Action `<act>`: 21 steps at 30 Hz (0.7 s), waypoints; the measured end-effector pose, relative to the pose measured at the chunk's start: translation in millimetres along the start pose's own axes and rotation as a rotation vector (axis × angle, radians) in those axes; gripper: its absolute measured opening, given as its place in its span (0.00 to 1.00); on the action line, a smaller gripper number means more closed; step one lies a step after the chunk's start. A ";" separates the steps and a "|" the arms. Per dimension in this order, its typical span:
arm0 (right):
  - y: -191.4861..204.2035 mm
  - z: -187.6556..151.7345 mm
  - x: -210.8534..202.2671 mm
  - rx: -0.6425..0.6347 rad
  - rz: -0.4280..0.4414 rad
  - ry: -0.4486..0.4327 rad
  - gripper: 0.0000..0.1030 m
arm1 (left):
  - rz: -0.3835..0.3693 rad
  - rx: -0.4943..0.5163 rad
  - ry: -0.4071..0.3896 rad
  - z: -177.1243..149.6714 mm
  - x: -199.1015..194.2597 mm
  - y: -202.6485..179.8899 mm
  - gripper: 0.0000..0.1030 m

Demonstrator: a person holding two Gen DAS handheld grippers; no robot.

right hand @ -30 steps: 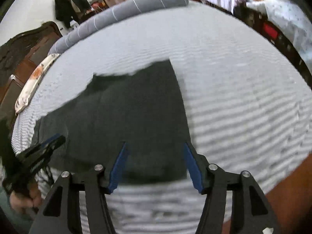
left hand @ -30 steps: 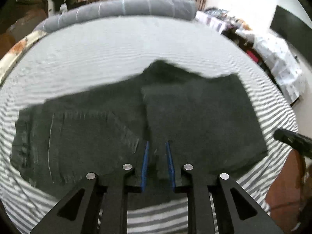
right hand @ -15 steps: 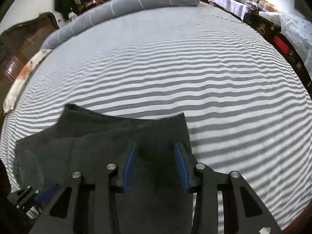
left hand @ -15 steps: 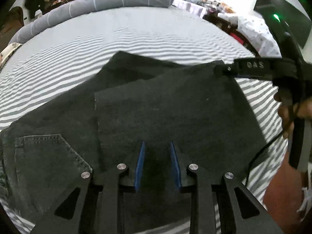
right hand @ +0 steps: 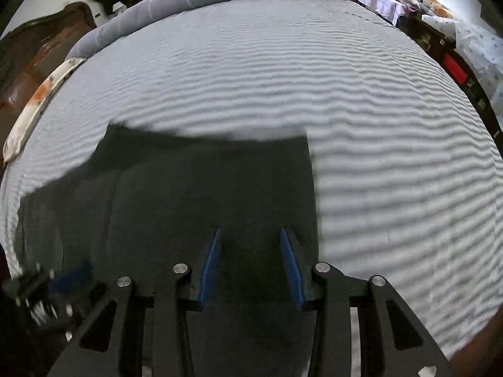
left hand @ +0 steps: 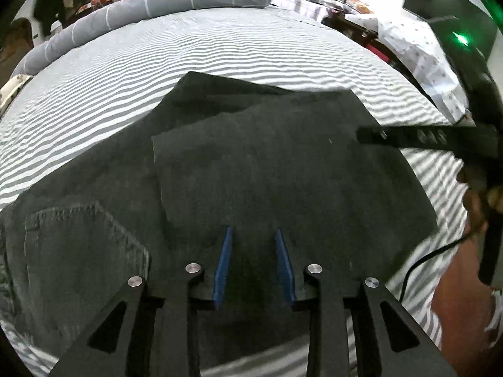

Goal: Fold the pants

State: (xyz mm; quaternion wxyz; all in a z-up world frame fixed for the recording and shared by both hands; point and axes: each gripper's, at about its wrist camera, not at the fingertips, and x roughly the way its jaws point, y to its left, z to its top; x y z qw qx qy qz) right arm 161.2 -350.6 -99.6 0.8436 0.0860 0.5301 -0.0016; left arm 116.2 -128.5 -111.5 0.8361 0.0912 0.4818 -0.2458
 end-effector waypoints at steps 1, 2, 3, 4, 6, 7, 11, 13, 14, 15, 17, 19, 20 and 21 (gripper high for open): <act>0.9 -8.4 -2.9 0.000 -0.001 0.003 0.36 | -0.001 0.005 0.002 -5.5 -2.3 -1.1 0.32; 0.9 -21.4 -7.9 0.006 -0.002 0.007 0.36 | -0.004 0.003 0.005 -9.9 -3.5 -1.5 0.32; 1.1 -34.3 -12.8 0.012 -0.006 0.007 0.36 | -0.002 0.002 0.010 -17.7 -5.6 -1.4 0.32; 2.2 -43.9 -16.0 0.015 -0.009 0.007 0.36 | -0.002 0.001 0.012 -22.6 -6.4 -1.7 0.32; 3.0 -59.5 -19.8 0.025 -0.010 0.010 0.36 | -0.001 -0.004 0.016 -34.9 -9.3 -1.4 0.32; 2.6 -65.8 -21.3 0.034 -0.011 0.011 0.36 | 0.002 -0.001 0.016 -37.7 -10.5 -2.6 0.33; 5.0 -81.9 -17.3 0.058 -0.021 0.020 0.37 | 0.007 0.010 0.012 -43.4 -10.3 -3.9 0.33; 5.5 -86.3 -11.7 0.056 -0.032 0.023 0.40 | 0.003 0.003 0.013 -43.5 -9.6 -1.6 0.33; 7.6 -85.7 -9.8 0.048 -0.042 0.022 0.41 | 0.002 0.004 0.014 -42.9 -9.7 -1.3 0.34; 8.6 -84.7 -9.6 0.052 -0.043 0.024 0.44 | -0.003 0.007 0.016 -42.4 -10.4 -1.0 0.34; 10.2 -83.7 -9.4 0.053 -0.049 0.033 0.44 | -0.018 0.009 0.018 -42.1 -12.1 1.4 0.34; 12.3 -83.4 -9.3 0.038 -0.060 0.038 0.45 | -0.033 0.002 0.019 -41.6 -12.4 4.5 0.34; 12.1 -82.5 -9.8 0.043 -0.060 0.040 0.45 | -0.038 -0.002 0.021 -41.3 -12.9 6.0 0.34; 12.1 -82.2 -10.2 0.049 -0.060 0.043 0.46 | -0.040 -0.006 0.024 -41.4 -14.3 7.3 0.34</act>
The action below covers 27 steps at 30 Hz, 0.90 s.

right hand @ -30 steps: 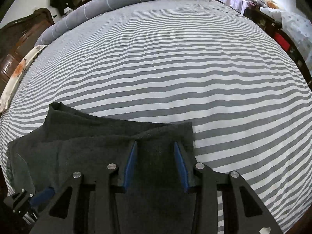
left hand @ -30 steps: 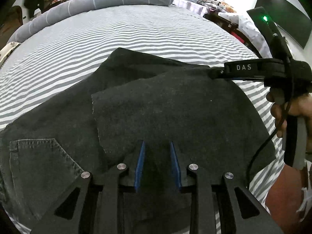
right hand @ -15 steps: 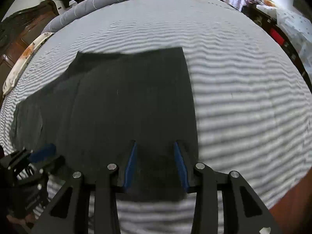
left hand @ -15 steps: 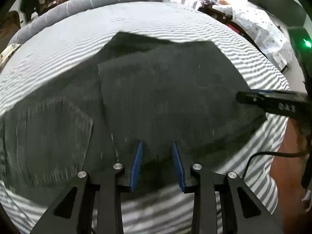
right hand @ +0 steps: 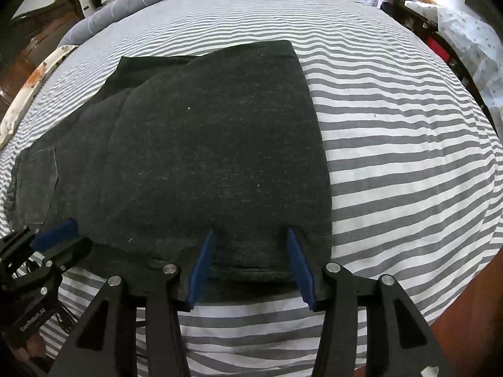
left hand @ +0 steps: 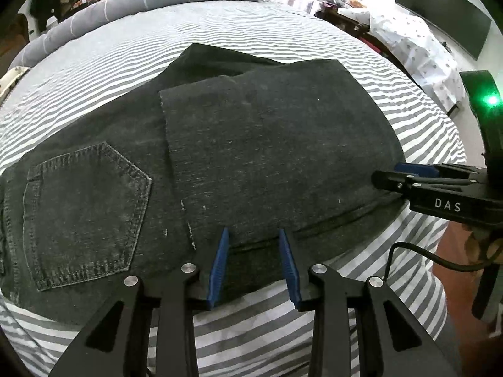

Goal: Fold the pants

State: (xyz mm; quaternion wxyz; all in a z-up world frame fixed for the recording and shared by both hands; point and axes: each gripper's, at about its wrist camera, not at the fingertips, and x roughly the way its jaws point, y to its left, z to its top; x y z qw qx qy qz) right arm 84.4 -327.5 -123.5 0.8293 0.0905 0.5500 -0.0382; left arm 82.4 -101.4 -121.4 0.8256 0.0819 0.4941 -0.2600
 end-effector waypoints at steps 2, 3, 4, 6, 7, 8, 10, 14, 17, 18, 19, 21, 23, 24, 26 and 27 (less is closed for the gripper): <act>2.1 2.0 -1.7 0.004 0.003 0.003 0.52 | 0.004 -0.010 0.000 -1.9 -6.0 4.1 0.34; 4.2 2.9 -3.4 0.004 0.000 0.002 0.55 | 0.007 -0.017 -0.001 -3.0 -10.0 6.6 0.35; 4.6 3.6 -4.0 0.000 -0.008 0.002 0.56 | 0.007 -0.028 -0.003 -3.9 -15.3 10.5 0.35; 10.4 5.3 -6.7 -0.017 -0.028 -0.001 0.58 | 0.007 -0.053 -0.012 -5.9 -26.0 18.8 0.36; 13.4 5.9 -7.8 -0.026 -0.032 -0.002 0.58 | 0.007 -0.063 -0.018 -7.3 -31.1 23.2 0.38; 16.9 6.4 -9.4 -0.035 -0.038 -0.003 0.58 | 0.011 -0.085 -0.028 -9.7 -40.4 32.4 0.41; 23.5 8.7 -12.0 -0.056 -0.054 -0.010 0.60 | 0.021 -0.119 -0.045 -11.4 -52.8 46.6 0.43; 42.6 8.5 -22.4 -0.098 -0.070 -0.032 0.64 | 0.039 -0.237 -0.089 -20.9 -81.6 88.3 0.46; 55.1 8.2 -31.7 -0.120 -0.061 -0.051 0.70 | 0.048 -0.335 -0.118 -29.1 -101.4 121.2 0.48; 59.1 8.0 -34.5 -0.125 -0.057 -0.057 0.71 | 0.052 -0.374 -0.131 -33.2 -109.1 135.6 0.48; 64.8 6.7 -38.7 -0.129 -0.053 -0.062 0.72 | 0.055 -0.400 -0.137 -35.8 -114.2 144.6 0.49; 72.6 4.4 -46.4 -0.135 -0.039 -0.071 0.73 | 0.059 -0.447 -0.148 -42.3 -123.0 161.7 0.50; 80.9 3.5 -51.8 -0.135 -0.024 -0.080 0.75 | 0.067 -0.504 -0.154 -50.7 -130.0 179.2 0.52; 84.8 3.4 -53.8 -0.135 -0.019 -0.083 0.76 | 0.065 -0.542 -0.152 -56.7 -132.4 189.5 0.52; 96.7 -0.4 -59.5 -0.138 -0.005 -0.088 0.78 | 0.065 -0.595 -0.140 -66.5 -134.3 203.1 0.54; 101.7 -1.2 -62.3 -0.140 0.006 -0.093 0.80 | 0.062 -0.625 -0.135 -71.7 -135.0 210.6 0.54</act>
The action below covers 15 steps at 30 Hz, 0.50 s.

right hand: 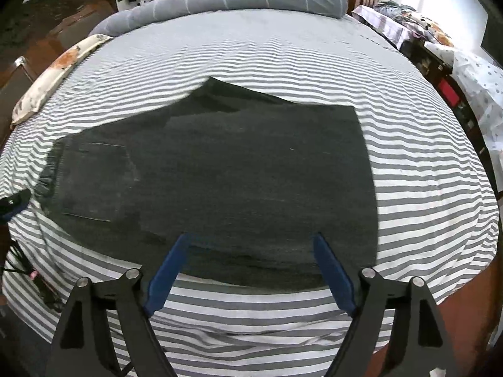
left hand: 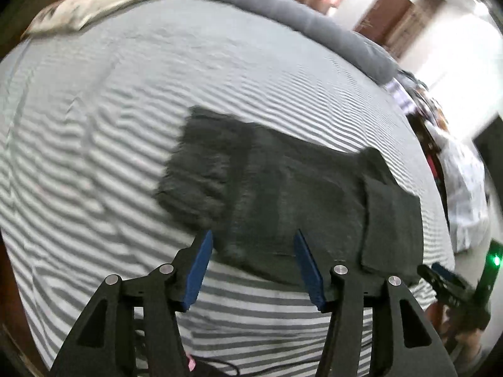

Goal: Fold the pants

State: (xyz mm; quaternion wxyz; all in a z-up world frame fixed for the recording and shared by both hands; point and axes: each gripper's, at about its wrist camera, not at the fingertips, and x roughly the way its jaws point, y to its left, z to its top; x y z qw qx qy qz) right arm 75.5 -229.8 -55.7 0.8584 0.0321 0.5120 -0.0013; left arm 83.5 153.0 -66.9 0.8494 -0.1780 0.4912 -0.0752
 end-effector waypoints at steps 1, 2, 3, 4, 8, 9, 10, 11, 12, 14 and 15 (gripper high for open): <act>3.9 -0.8 -4.6 -0.003 0.006 -0.003 0.82 | 0.001 -0.033 0.007 0.2 -0.1 9.0 0.55; 9.8 -0.4 -6.8 -0.007 0.015 -0.005 0.82 | -0.004 -0.058 0.013 -0.4 -0.3 16.8 0.55; 15.1 -0.2 -8.8 -0.010 0.024 -0.008 0.83 | -0.016 -0.092 0.019 -0.3 -0.5 25.6 0.56; 19.5 -0.2 -9.9 -0.012 0.032 -0.011 0.83 | -0.028 -0.123 0.026 0.8 -0.8 33.8 0.56; 38.7 -0.5 -12.7 -0.018 0.058 -0.010 0.83 | -0.093 -0.245 0.058 2.8 3.3 60.4 0.58; 42.7 0.0 -12.9 -0.019 0.062 -0.009 0.84 | -0.108 -0.272 0.069 3.1 4.0 67.9 0.58; 46.4 0.5 -13.1 -0.020 0.067 -0.008 0.84 | -0.120 -0.295 0.078 2.9 5.4 72.4 0.58; 49.4 0.9 -12.8 -0.022 0.072 -0.008 0.84 | -0.138 -0.324 0.090 2.6 8.3 78.1 0.58; 53.2 1.5 -12.4 -0.027 0.073 -0.007 0.84 | -0.152 -0.340 0.097 3.2 9.5 81.9 0.58; 58.1 3.0 -9.7 -0.035 0.072 -0.003 0.84 | -0.182 -0.383 0.115 2.6 15.5 89.1 0.59; 60.1 3.4 -8.3 -0.037 0.073 0.000 0.84 | -0.194 -0.405 0.119 2.5 19.3 92.5 0.59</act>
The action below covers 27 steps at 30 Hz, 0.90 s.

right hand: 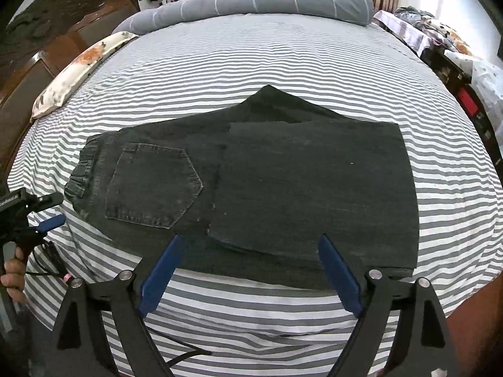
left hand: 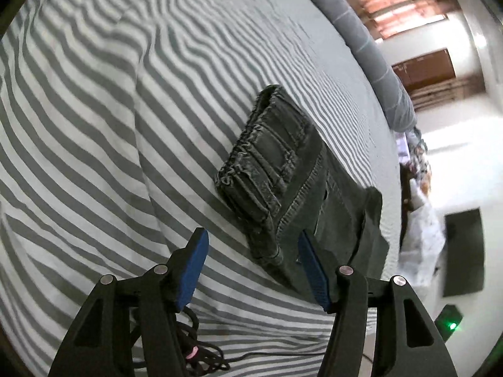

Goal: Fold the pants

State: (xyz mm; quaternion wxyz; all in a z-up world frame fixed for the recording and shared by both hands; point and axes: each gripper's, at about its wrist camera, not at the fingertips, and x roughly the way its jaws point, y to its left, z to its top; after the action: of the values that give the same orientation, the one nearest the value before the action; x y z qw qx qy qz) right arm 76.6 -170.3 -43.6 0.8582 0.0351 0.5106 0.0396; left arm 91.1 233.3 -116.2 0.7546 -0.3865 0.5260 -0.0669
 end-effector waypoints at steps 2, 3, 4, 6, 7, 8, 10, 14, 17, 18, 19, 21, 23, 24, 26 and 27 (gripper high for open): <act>3.8 0.3 1.9 0.001 0.000 0.005 0.84 | -0.014 -0.022 0.006 3.3 5.9 3.4 0.59; 4.8 0.4 2.8 0.001 0.001 0.007 0.84 | -0.021 -0.033 0.005 5.0 9.5 5.1 0.59; 6.4 0.4 3.7 0.001 0.003 0.010 0.84 | -0.028 -0.041 0.002 6.6 13.2 6.5 0.59; 8.5 0.2 5.4 0.001 -0.001 0.014 0.84 | -0.036 -0.044 0.003 10.1 20.6 8.1 0.59; 9.2 0.2 6.1 0.000 -0.001 0.016 0.84 | -0.035 -0.041 0.003 11.8 23.5 8.1 0.59; 9.9 0.1 7.0 0.000 -0.001 0.019 0.84 | -0.034 -0.036 -0.003 13.7 26.9 8.0 0.59; 10.4 0.0 8.5 0.002 -0.004 0.023 0.84 | -0.050 -0.017 -0.012 15.3 30.6 6.0 0.58; 12.3 0.0 13.2 -0.002 -0.012 0.037 0.84 | -0.054 0.022 -0.028 19.7 40.7 -0.3 0.56; 13.2 1.1 16.2 0.000 -0.014 0.041 0.84 | -0.064 0.031 -0.036 21.7 46.6 -1.0 0.56; 13.5 1.6 17.8 0.002 -0.014 0.042 0.84 | -0.071 0.033 -0.041 22.5 48.1 -1.6 0.57; 14.0 1.9 19.0 0.004 -0.013 0.042 0.84 | -0.075 0.035 -0.044 23.1 48.4 -1.8 0.57; 14.4 1.9 23.4 0.008 -0.016 0.047 0.84 | -0.072 0.049 -0.053 22.1 47.4 -1.2 0.57; 14.1 0.8 28.3 0.013 -0.021 0.054 0.84 | -0.053 0.081 -0.062 20.6 47.7 -5.6 0.59; 13.7 -0.1 30.9 0.018 -0.023 0.059 0.84 | -0.037 0.101 -0.067 19.3 49.0 -9.2 0.59; 12.3 -2.8 35.8 0.033 -0.020 0.072 0.84 | -0.004 0.142 -0.081 15.0 49.8 -16.1 0.59; 11.7 -4.4 37.6 0.038 -0.018 0.078 0.84 | 0.024 0.178 -0.091 12.3 51.3 -21.4 0.59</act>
State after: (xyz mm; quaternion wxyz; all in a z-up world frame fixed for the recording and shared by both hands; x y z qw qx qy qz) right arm 90.3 -154.7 -77.4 0.8372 0.0452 0.5445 0.0237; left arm 130.5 198.7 -138.4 0.8098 -0.3144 0.4877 -0.0868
